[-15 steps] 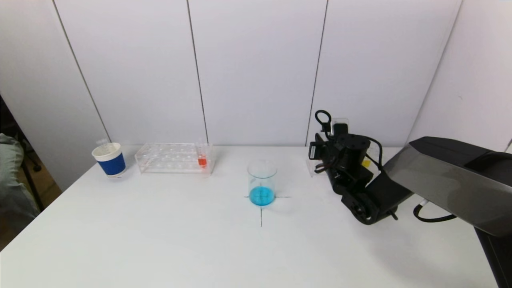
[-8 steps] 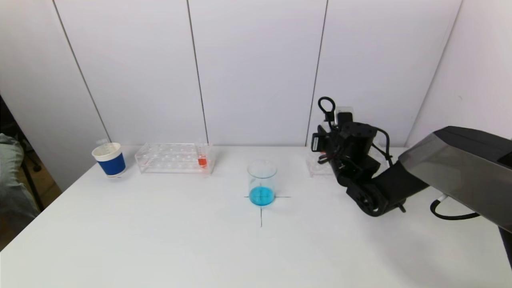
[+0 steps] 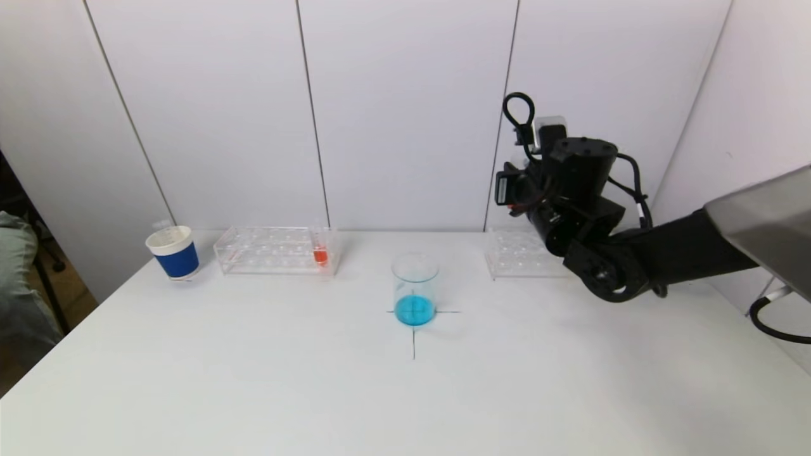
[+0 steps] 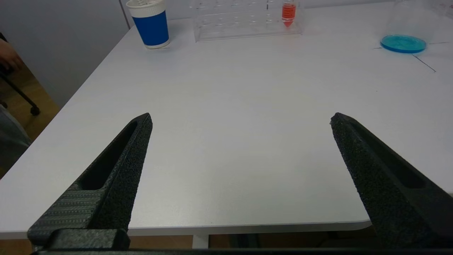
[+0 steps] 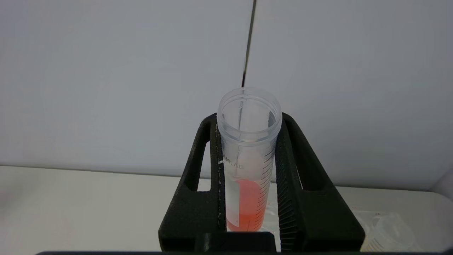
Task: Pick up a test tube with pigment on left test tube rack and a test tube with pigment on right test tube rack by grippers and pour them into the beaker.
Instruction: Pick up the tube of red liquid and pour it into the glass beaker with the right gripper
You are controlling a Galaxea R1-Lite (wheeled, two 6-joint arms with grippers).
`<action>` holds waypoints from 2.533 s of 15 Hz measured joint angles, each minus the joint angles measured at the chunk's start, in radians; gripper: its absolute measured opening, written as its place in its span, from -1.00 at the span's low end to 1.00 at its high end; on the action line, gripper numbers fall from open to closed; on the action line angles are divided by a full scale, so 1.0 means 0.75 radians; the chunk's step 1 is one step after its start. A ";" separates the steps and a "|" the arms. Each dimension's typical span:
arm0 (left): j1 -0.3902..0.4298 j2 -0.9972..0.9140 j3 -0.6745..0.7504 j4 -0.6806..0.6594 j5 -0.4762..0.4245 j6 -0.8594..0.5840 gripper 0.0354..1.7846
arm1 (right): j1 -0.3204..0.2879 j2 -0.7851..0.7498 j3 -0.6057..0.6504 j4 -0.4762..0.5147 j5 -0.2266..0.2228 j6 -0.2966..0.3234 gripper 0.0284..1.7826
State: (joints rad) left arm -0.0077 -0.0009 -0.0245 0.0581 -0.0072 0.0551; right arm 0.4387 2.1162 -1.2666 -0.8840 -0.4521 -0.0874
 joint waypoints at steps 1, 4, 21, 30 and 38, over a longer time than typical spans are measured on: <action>0.000 0.000 0.000 0.000 -0.001 0.000 0.98 | 0.010 -0.013 -0.040 0.052 0.001 -0.016 -0.50; 0.000 0.000 0.000 0.000 -0.001 0.000 0.98 | 0.045 -0.033 -0.145 0.144 0.050 -0.118 -0.50; 0.000 0.000 0.000 0.000 -0.001 -0.001 0.98 | 0.038 0.035 -0.236 0.156 0.927 -0.839 -0.50; 0.000 0.000 0.000 0.000 0.000 -0.001 0.98 | 0.058 0.098 -0.176 -0.054 1.191 -1.165 -0.50; 0.000 0.000 0.000 0.000 -0.001 0.000 0.98 | 0.028 0.191 -0.081 -0.375 1.421 -1.345 -0.50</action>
State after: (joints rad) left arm -0.0077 -0.0009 -0.0245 0.0581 -0.0077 0.0551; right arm 0.4594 2.2596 -1.3272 -1.1655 0.6134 -1.0962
